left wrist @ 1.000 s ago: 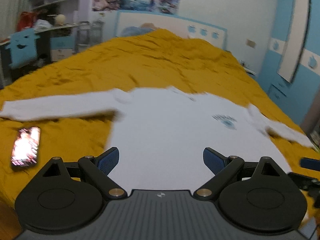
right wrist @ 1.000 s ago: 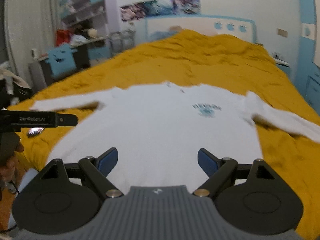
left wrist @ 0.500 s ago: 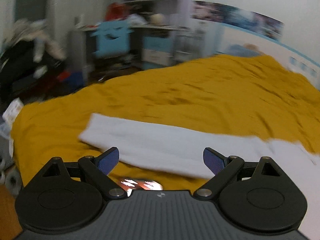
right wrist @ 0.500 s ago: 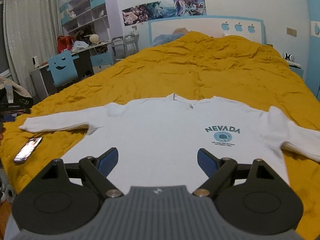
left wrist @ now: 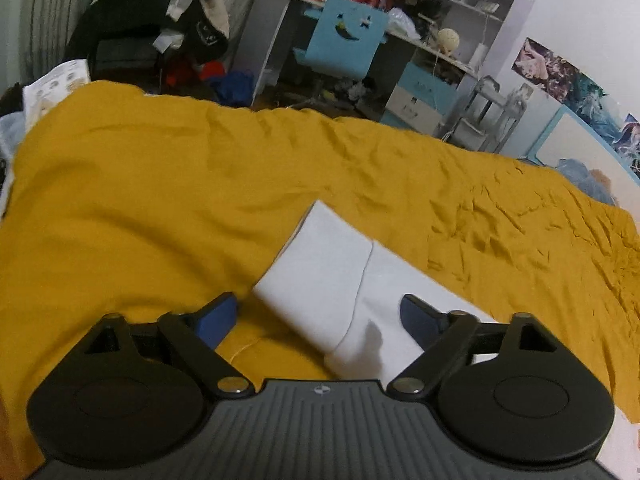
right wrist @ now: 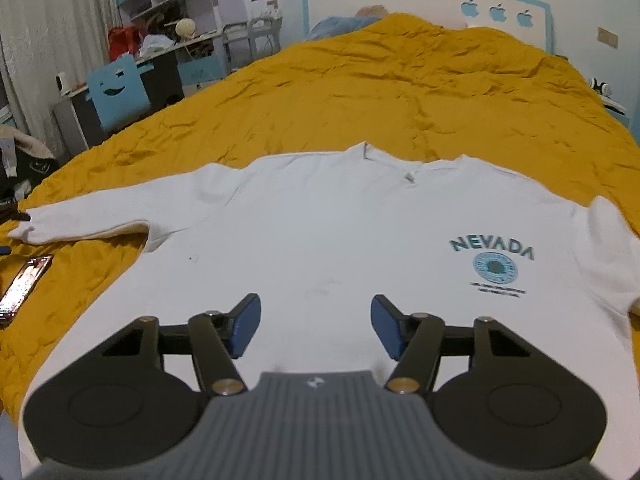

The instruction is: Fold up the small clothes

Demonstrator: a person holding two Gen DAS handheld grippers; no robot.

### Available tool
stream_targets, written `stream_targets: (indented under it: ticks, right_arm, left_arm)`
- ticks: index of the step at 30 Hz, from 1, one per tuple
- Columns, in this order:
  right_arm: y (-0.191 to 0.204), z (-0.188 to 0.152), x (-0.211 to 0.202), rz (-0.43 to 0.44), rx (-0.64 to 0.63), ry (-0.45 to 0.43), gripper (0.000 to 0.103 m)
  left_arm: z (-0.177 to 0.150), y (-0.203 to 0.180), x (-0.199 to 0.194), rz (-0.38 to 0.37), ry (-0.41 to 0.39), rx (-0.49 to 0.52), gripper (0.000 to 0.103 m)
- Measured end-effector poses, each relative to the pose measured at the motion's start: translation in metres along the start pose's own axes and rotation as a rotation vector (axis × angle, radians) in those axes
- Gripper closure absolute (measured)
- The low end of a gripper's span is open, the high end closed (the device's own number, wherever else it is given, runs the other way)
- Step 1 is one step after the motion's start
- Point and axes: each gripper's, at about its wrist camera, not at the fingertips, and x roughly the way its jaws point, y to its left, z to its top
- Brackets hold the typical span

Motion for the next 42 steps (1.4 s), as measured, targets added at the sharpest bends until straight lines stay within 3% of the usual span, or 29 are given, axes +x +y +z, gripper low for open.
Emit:
stream_targets:
  ticks: [1, 2, 4, 5, 11, 13, 16, 20, 24, 30, 34, 38, 42]
  right_arm:
    - [-0.001, 0.000, 0.002, 0.006, 0.002, 0.002, 0.045]
    - [0.001, 0.000, 0.003, 0.013, 0.003, 0.002, 0.045]
    - [0.004, 0.004, 0.008, 0.029, -0.002, 0.005, 0.045]
    - [0.005, 0.004, 0.007, 0.035, -0.008, 0.003, 0.045]
    - [-0.007, 0.009, 0.004, -0.009, -0.019, 0.004, 0.045]
    - [-0.021, 0.013, 0.003, -0.044, 0.005, 0.025, 0.058]
    - [-0.048, 0.015, -0.003, -0.040, 0.074, 0.050, 0.072]
    - [-0.081, 0.012, -0.020, -0.088, 0.110, 0.053, 0.074]
    - [-0.113, 0.005, -0.043, -0.107, 0.139, 0.024, 0.074]
    - [-0.150, -0.004, -0.067, -0.119, 0.187, -0.012, 0.074]
    - [-0.172, -0.007, -0.073, -0.134, 0.214, -0.027, 0.074]
    - [-0.194, -0.010, -0.071, -0.171, 0.261, -0.018, 0.074]
    - [-0.211, -0.019, -0.069, -0.186, 0.301, -0.005, 0.074]
  left_arm:
    - [0.000, -0.002, 0.006, 0.015, -0.001, 0.016, 0.049]
    - [0.002, -0.004, 0.009, 0.024, 0.010, 0.030, 0.070]
    - [0.002, -0.006, 0.006, -0.005, 0.023, 0.025, 0.089]
    - [0.004, -0.010, 0.003, -0.018, 0.008, 0.034, 0.092]
    - [0.025, -0.076, -0.063, -0.132, -0.091, 0.175, 0.094]
    - [0.033, -0.110, -0.091, -0.189, -0.121, 0.231, 0.094]
    - [0.039, -0.173, -0.131, -0.306, -0.161, 0.316, 0.095]
    - [0.032, -0.263, -0.185, -0.480, -0.192, 0.408, 0.095]
    - [0.002, -0.339, -0.220, -0.629, -0.197, 0.480, 0.095]
    - [-0.061, -0.411, -0.229, -0.819, -0.084, 0.520, 0.096]
    - [-0.112, -0.436, -0.208, -0.897, 0.062, 0.521, 0.096]
    - [-0.178, -0.447, -0.174, -0.913, 0.208, 0.536, 0.096]
    - [-0.254, -0.453, -0.145, -0.881, 0.350, 0.606, 0.096]
